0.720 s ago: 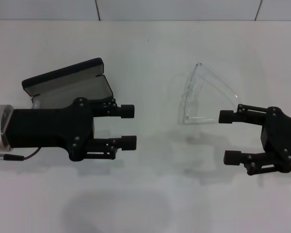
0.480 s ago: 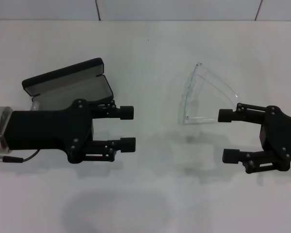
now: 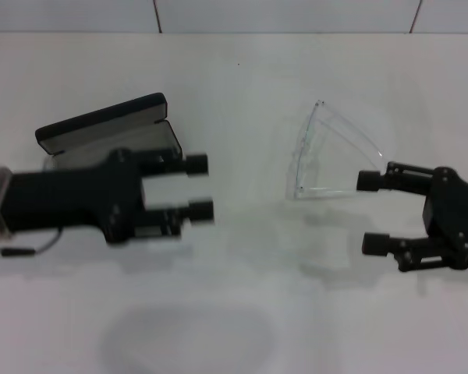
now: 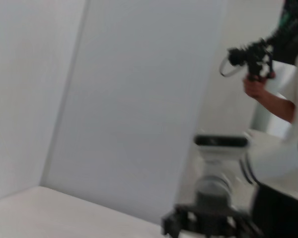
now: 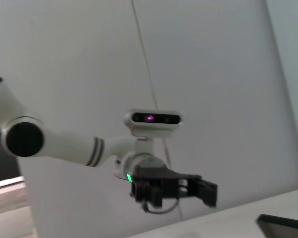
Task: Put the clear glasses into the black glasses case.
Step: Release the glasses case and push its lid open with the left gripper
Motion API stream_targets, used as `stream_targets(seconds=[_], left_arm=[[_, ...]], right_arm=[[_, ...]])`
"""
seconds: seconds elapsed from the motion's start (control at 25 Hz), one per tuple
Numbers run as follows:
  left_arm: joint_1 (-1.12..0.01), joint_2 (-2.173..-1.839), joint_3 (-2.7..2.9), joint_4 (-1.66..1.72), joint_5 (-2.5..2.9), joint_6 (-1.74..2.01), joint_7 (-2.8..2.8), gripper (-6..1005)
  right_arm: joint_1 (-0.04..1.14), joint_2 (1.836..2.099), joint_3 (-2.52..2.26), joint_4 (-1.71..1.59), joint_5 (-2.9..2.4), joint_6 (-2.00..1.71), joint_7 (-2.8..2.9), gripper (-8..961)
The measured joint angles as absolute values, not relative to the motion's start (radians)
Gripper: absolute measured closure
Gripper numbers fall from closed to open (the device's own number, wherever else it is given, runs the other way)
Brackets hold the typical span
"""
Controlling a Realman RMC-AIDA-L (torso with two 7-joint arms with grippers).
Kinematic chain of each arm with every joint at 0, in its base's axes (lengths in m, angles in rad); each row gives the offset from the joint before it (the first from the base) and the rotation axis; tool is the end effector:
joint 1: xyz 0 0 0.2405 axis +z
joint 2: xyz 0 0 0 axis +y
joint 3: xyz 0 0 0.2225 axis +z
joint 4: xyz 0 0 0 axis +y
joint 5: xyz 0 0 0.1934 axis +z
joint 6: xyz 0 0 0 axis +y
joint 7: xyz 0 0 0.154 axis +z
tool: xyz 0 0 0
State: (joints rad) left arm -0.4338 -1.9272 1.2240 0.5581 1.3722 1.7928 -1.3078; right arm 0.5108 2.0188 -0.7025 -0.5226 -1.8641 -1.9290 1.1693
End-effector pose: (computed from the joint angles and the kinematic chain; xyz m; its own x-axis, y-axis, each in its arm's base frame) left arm -0.1945 0.2589 0.0263 0.6851 0.2734 0.6752 0.2606 -0.9575 0.1233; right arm 0.2001 0.2577 0.0254 0.7109 -0.1753 -0.6811 -0.1982 -0.9791 0.0452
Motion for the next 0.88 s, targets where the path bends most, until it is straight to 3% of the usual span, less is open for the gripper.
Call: stream_targets(seconds=[0.28, 0.36, 0.56, 0.68, 0.88], left_arm=[[-0.429, -1.930, 0.972, 0.936, 1.585, 1.679, -1.769, 299], [-0.433, -1.949, 0.946, 1.093, 1.721, 1.633, -1.871, 299], [-0.512, -2.062, 0.942, 1.409, 2.282, 1.534, -1.989, 300], [-0.563, -2.084, 0.955, 1.408, 2.442, 1.508, -2.012, 300], [-0.635, -2.081, 0.992, 1.338, 2.590, 1.444, -2.061, 301]], right_arm=[[0.477, 2.000, -0.654, -0.556, -1.853, -1.893, 1.186, 80], [0.452, 1.999, -0.618, -0.578, -1.852, -1.880, 1.190, 80], [0.414, 1.997, -0.493, -0.588, -1.851, -1.890, 1.192, 80], [0.397, 1.995, -0.459, -0.587, -1.849, -1.898, 1.192, 80], [0.368, 1.996, -0.454, -0.582, -1.840, -1.902, 1.186, 81]])
